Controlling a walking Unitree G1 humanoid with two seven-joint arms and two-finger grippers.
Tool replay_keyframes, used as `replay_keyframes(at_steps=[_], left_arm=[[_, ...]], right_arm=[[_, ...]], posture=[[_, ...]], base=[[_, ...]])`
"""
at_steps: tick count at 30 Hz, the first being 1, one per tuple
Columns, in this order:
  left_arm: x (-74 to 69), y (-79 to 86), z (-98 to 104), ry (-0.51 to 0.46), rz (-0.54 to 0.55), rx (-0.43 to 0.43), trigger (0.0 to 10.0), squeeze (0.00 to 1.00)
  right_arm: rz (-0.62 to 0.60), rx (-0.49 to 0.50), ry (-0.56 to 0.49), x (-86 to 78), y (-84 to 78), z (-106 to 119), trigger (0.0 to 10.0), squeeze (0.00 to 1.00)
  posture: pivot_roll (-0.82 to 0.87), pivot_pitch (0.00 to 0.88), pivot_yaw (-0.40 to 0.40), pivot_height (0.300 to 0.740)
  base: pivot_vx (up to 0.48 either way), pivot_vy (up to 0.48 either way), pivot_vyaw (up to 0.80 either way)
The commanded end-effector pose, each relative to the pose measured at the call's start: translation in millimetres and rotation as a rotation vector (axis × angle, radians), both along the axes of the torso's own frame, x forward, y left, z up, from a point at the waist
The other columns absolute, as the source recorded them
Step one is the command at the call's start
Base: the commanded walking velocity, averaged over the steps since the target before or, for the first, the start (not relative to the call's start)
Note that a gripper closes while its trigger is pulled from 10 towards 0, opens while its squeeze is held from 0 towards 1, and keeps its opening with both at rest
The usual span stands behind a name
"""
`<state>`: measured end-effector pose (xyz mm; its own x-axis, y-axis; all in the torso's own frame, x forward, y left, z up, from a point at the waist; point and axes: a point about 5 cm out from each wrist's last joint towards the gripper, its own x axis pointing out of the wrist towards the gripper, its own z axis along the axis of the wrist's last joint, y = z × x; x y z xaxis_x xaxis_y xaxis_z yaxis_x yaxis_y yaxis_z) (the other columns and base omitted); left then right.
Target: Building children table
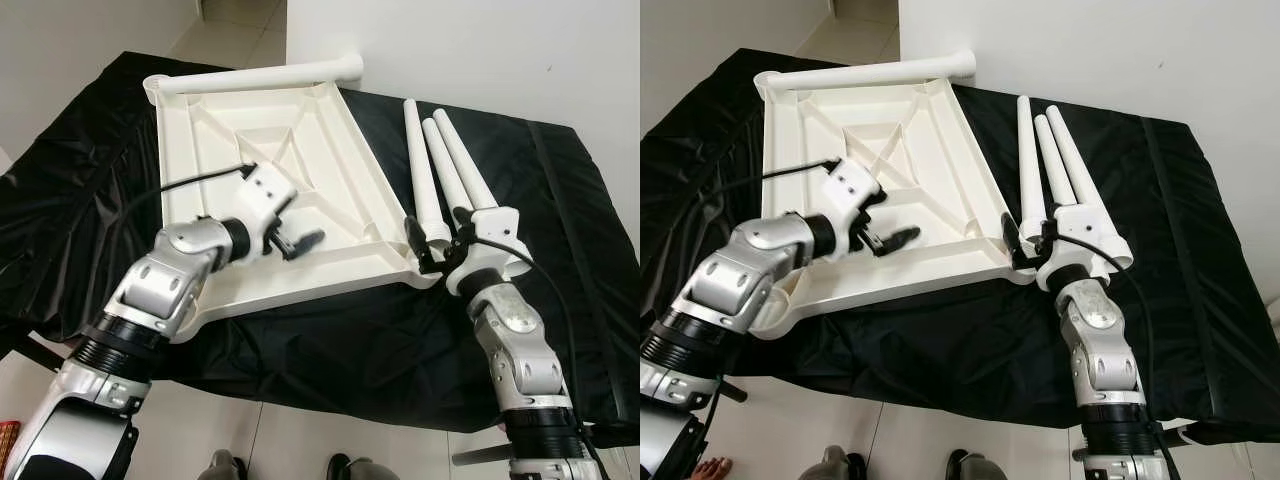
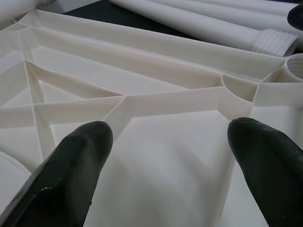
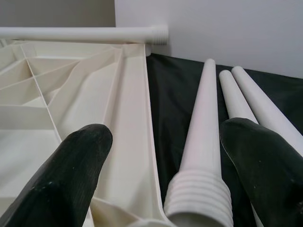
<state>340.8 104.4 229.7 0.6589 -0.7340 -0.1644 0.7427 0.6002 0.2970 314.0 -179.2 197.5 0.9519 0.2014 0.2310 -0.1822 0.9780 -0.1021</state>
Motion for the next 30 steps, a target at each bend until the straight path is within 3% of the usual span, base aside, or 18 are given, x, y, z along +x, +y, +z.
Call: replay_keyframes(at_steps=[1,6,10,16,21,30], left_arm=[[6.6,9.4,2.2,-0.027,0.123,-0.010,10.0,0.00],[10.9,24.9,-3.2,0.002,0.219,0.017,10.0,0.00],[12.3,27.1,-3.3,-0.004,0.250,-0.002,10.0,0.00],[13.8,17.6,0.7,-0.021,0.248,-0.054,10.0,0.00],[3.9,-2.2,-1.5,-0.017,0.128,-0.055,10.0,0.00],[-2.1,-10.8,-1.2,-0.013,0.087,-0.075,10.0,0.00]], right_arm=[[-0.014,-0.010,0.023,1.9,-5.6,-1.9,10.0,0.00],[0.026,-0.016,0.028,3.3,-0.1,0.1,10.0,0.00],[0.038,0.003,0.014,0.8,1.2,0.7,10.0,0.00],[-0.039,0.042,0.017,-1.4,-5.1,-3.2,10.0,0.00],[-0.115,0.006,0.045,4.8,-13.8,-2.0,10.0,0.00],[-0.136,0.035,0.080,6.8,-17.7,-5.8,10.0,0.00]], posture=[[0.04,0.171,-0.045,0.740],[0.06,0.183,-0.056,0.740],[0.06,0.183,-0.056,0.740],[0.05,0.190,-0.055,0.740],[0.04,0.191,-0.052,0.740],[0.04,0.183,-0.053,0.740]], base=[[0.000,0.000,0.00],[0.000,0.000,0.00],[0.000,0.000,0.00],[0.000,0.000,0.00],[0.000,0.000,0.00],[0.000,0.000,0.00]])
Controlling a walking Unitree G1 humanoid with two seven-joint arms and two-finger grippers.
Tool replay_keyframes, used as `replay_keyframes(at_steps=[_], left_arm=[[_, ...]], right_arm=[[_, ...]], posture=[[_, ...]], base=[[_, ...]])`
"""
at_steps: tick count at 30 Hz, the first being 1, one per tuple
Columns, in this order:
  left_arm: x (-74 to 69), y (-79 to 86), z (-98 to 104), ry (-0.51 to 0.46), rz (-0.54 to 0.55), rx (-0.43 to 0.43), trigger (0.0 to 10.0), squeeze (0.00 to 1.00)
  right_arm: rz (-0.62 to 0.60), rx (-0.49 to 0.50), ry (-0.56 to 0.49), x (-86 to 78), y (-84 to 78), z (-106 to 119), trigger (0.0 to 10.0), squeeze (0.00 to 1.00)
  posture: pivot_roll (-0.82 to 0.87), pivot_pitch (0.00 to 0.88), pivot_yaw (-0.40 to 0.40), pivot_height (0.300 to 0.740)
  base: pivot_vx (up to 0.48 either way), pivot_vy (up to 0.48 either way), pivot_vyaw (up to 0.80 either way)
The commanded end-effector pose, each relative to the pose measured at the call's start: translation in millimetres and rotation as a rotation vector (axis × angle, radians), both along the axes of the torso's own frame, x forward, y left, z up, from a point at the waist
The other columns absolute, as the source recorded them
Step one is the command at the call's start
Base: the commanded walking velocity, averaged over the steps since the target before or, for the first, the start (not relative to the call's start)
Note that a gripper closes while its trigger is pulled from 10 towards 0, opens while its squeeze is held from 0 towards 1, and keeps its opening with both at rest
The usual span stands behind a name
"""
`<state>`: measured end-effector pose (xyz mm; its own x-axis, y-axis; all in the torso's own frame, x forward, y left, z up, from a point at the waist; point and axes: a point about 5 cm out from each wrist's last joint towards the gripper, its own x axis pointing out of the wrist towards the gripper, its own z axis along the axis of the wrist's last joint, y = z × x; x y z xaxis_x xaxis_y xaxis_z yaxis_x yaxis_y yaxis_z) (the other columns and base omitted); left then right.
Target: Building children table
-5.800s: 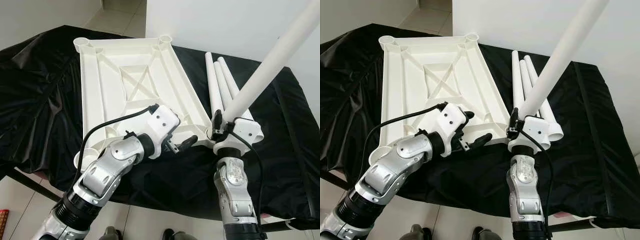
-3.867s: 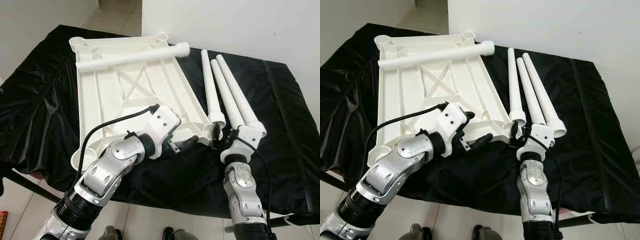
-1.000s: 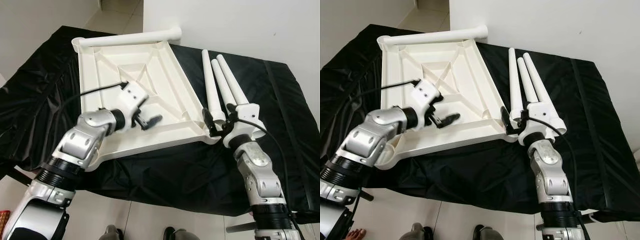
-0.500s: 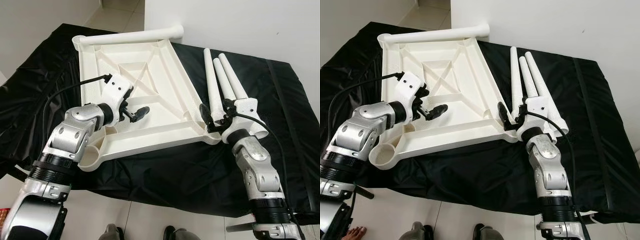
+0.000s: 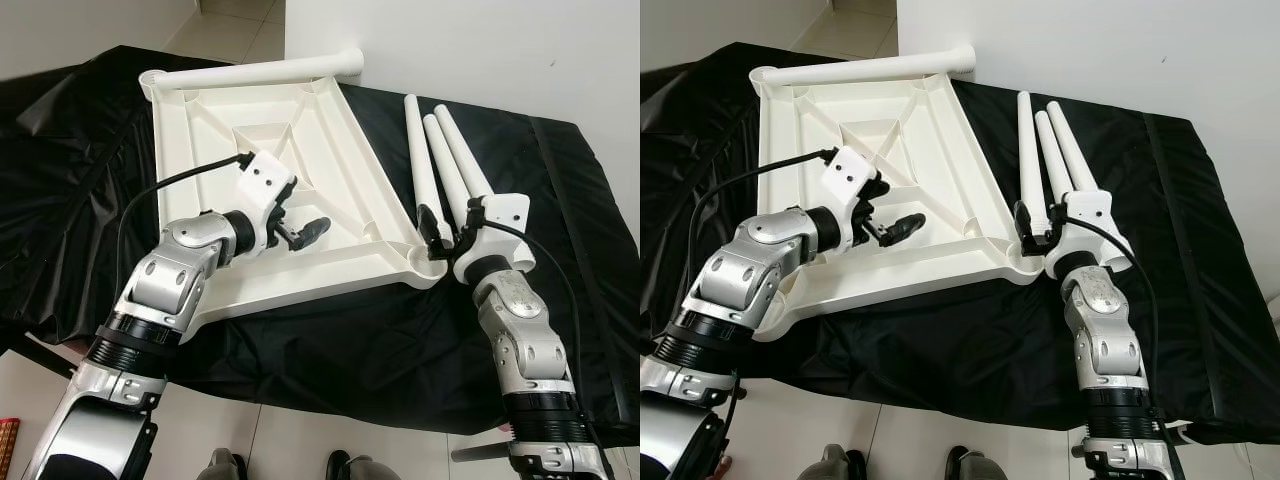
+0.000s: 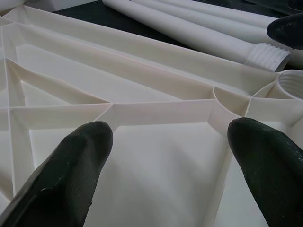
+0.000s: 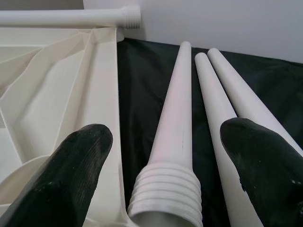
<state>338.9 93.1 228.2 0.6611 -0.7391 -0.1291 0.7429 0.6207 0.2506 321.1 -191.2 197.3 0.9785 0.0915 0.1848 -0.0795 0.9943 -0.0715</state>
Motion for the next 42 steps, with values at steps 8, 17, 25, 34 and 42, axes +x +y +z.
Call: replay_keyframes(at_steps=[8,17,25,34,42], left_arm=[[-11.0,-9.1,1.3,-0.031,0.014,-0.030,10.0,0.00],[-15.6,-10.6,2.2,-0.031,0.000,-0.034,10.0,0.00],[-20.1,-12.8,0.8,-0.024,-0.014,-0.030,10.0,0.00],[-23.5,-13.2,0.2,-0.015,-0.013,-0.038,10.0,0.00],[-25.3,-12.7,2.4,-0.017,-0.010,-0.041,10.0,0.00]], right_arm=[[-0.044,0.092,0.051,8.4,-1.0,-3.5,10.0,0.00],[-0.066,0.149,0.084,16.3,6.1,-3.0,10.0,0.00],[-0.076,0.157,0.130,19.7,8.1,-5.6,10.0,0.00],[-0.129,0.166,0.220,24.2,1.1,-8.3,10.0,0.00],[-0.134,0.204,0.305,23.1,-4.7,-15.8,10.0,0.00]], posture=[[0.05,0.177,-0.051,0.740],[0.06,0.177,-0.049,0.740],[0.06,0.192,-0.050,0.740],[0.06,0.211,-0.058,0.740],[0.06,0.215,-0.059,0.740]], base=[[0.000,0.000,0.00],[0.000,0.000,0.00],[0.000,0.000,0.00],[0.000,0.000,0.00],[0.000,0.000,0.00]])
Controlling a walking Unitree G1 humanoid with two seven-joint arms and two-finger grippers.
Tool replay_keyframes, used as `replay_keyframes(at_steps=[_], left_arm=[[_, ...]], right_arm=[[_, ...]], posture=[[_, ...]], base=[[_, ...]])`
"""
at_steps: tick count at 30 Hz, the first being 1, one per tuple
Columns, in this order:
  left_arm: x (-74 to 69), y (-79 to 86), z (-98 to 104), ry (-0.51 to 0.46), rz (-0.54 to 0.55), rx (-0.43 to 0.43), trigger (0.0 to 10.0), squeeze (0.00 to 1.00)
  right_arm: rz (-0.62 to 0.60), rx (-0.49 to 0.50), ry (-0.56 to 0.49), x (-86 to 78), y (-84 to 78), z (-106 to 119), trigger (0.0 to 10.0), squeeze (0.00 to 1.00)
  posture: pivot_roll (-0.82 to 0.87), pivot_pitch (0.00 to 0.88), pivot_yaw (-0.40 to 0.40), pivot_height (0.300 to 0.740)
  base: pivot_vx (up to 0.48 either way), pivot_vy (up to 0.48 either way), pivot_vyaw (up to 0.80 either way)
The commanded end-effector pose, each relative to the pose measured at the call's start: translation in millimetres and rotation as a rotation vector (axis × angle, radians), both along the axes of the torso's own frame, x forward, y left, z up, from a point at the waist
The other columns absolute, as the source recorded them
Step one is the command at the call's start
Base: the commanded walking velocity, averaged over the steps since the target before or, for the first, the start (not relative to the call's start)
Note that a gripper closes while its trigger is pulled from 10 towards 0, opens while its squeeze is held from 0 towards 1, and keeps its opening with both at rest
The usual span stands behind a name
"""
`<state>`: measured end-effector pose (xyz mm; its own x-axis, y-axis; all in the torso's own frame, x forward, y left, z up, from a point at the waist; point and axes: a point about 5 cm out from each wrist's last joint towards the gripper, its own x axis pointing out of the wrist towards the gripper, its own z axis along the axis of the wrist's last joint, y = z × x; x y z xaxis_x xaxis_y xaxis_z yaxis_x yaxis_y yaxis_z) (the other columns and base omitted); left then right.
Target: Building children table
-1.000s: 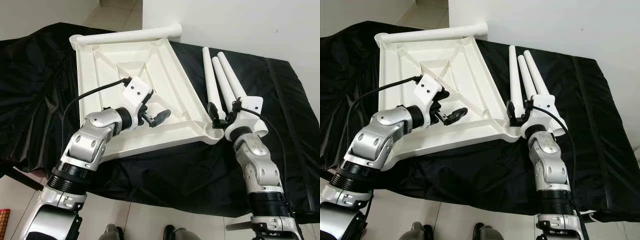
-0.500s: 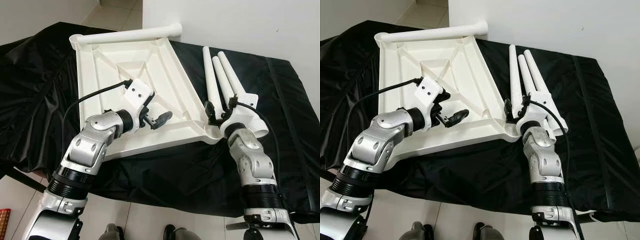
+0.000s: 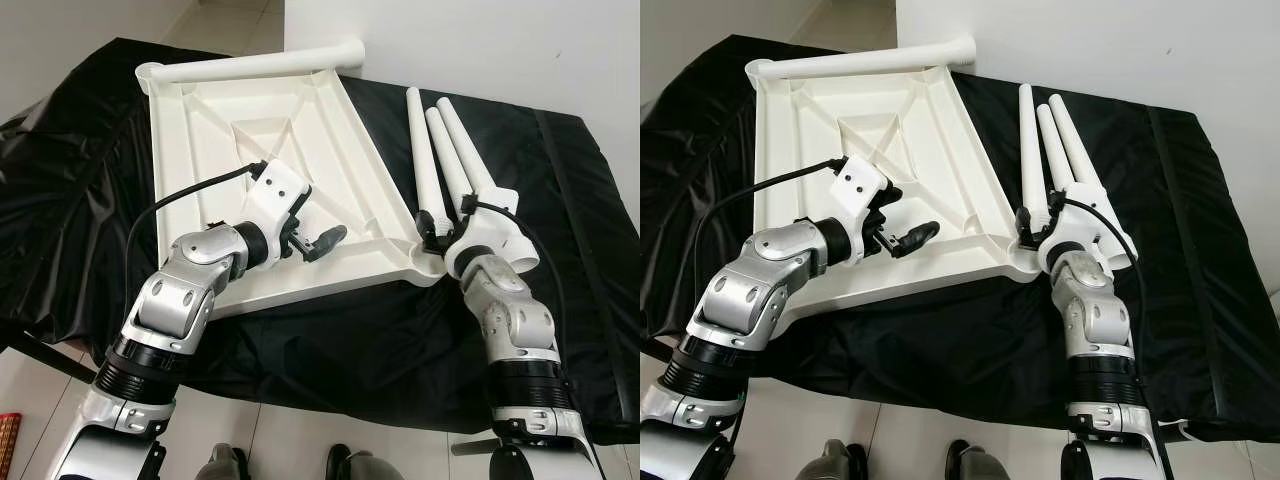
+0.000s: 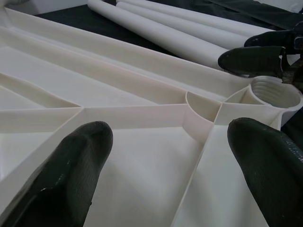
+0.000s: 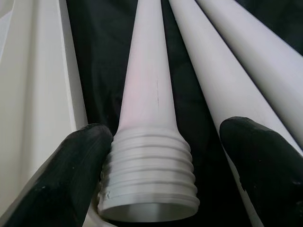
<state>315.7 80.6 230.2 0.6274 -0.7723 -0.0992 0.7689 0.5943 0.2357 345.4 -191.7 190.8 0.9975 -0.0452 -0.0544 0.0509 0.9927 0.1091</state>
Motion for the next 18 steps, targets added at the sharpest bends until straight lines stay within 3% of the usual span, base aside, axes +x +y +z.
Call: replay_keyframes(at_steps=[1,18], left_arm=[[-2.4,-0.1,1.3,-0.012,0.035,-0.010,10.0,0.00],[-4.3,-2.2,3.4,-0.013,0.038,-0.024,10.0,0.00]], right_arm=[[-0.005,0.036,0.086,-0.9,-5.7,-10.8,10.0,0.00],[0.105,0.154,0.216,7.7,-1.5,-6.2,10.0,0.00]], posture=[[0.06,0.217,-0.058,0.740],[0.06,0.214,-0.064,0.740]], base=[[0.000,0.000,0.00],[0.000,0.000,0.00]])
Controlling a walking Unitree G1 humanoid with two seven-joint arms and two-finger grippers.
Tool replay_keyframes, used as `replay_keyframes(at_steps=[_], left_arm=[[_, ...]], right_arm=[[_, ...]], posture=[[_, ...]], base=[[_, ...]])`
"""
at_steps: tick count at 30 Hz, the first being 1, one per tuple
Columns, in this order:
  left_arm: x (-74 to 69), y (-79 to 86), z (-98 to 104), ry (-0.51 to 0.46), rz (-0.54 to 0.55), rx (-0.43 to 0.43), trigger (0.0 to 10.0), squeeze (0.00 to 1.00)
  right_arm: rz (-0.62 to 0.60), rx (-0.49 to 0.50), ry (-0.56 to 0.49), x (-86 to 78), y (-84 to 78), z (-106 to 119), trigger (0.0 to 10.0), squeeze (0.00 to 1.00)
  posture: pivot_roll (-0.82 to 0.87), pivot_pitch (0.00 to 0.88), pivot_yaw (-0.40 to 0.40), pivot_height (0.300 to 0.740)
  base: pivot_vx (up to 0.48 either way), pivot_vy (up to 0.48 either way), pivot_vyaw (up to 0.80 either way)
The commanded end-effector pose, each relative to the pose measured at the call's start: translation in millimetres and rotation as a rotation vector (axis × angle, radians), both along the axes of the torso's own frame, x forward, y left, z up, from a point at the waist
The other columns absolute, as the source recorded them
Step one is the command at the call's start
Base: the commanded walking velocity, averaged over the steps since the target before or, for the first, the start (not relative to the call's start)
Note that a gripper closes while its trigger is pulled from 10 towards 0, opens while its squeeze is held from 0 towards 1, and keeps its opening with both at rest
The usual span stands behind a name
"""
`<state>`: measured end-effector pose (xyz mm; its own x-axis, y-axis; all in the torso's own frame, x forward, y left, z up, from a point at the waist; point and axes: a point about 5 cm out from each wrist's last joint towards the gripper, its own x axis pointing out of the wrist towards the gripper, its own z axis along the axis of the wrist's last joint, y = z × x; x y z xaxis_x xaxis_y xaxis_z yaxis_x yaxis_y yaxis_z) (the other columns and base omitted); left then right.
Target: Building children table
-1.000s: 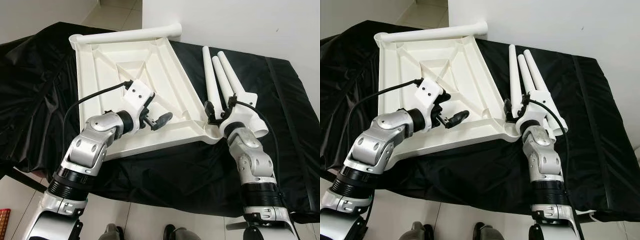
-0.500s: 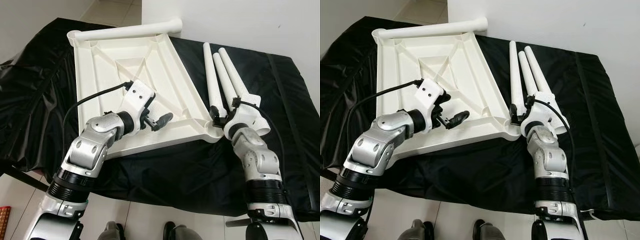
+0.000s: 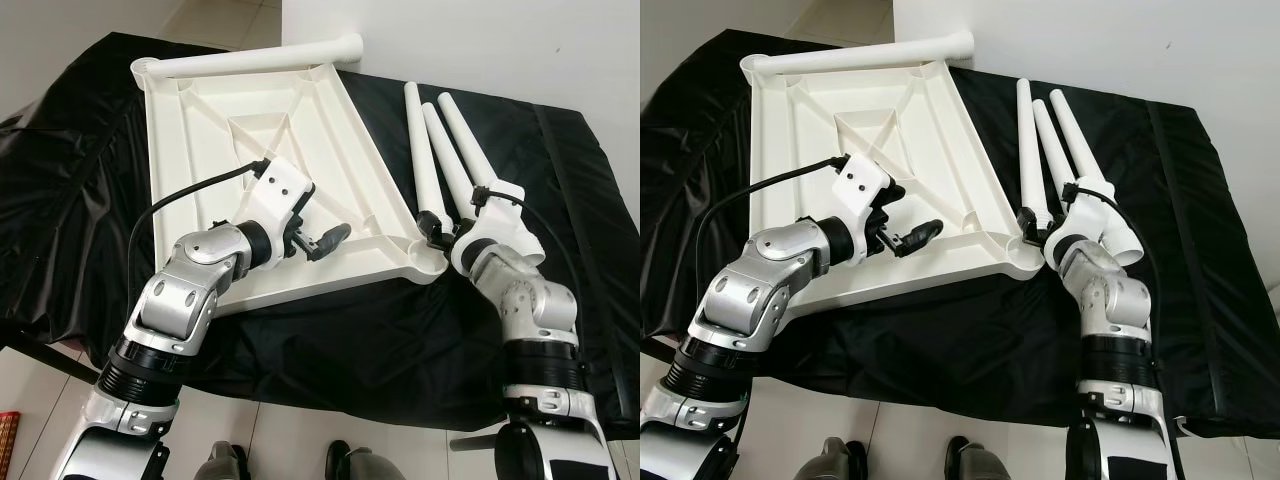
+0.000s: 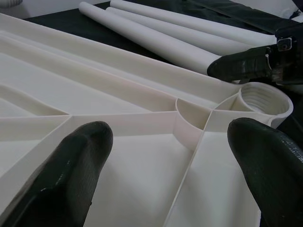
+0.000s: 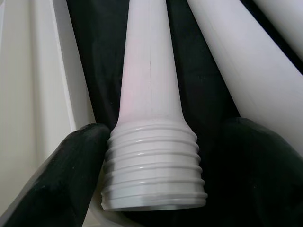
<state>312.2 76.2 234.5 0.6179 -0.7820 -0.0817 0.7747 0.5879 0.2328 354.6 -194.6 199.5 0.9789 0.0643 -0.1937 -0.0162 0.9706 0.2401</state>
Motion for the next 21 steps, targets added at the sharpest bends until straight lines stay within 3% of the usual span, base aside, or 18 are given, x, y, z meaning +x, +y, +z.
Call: replay_keyframes(at_steps=[1,13,14,17,18,21], left_arm=[[-1.0,1.9,-0.9,-0.005,0.051,-0.010,10.0,0.00],[-1.8,-0.4,-0.1,-0.012,0.049,-0.017,10.0,0.00],[-1.8,-0.7,0.1,-0.013,0.049,-0.018,10.0,0.00],[-1.9,-0.8,0.1,-0.013,0.049,-0.019,10.0,0.00],[-1.9,-0.7,0.2,-0.014,0.050,-0.019,10.0,0.00],[-2.0,-0.4,1.0,-0.016,0.051,-0.020,10.0,0.00]], right_arm=[[0.031,0.031,0.084,-0.6,2.4,-14.8,10.0,0.00],[0.118,0.159,0.113,2.2,13.9,-15.5,10.0,0.00],[0.126,0.165,0.114,2.1,15.8,-16.1,4.8,0.00],[0.128,0.162,0.125,1.6,17.9,-17.7,4.8,0.00],[0.130,0.158,0.128,1.4,20.0,-18.9,0.0,0.00],[0.148,0.195,0.122,0.7,24.4,-18.4,0.0,0.00]], posture=[[0.06,0.211,-0.066,0.740],[0.06,0.205,-0.069,0.740],[0.06,0.203,-0.070,0.740],[0.06,0.203,-0.070,0.740],[0.06,0.203,-0.070,0.740],[0.05,0.209,-0.070,0.740]], base=[[0.000,0.000,0.00],[0.000,0.000,0.00],[0.000,0.000,0.00],[0.000,0.000,0.00],[0.000,0.000,0.00],[0.000,0.000,0.00]])
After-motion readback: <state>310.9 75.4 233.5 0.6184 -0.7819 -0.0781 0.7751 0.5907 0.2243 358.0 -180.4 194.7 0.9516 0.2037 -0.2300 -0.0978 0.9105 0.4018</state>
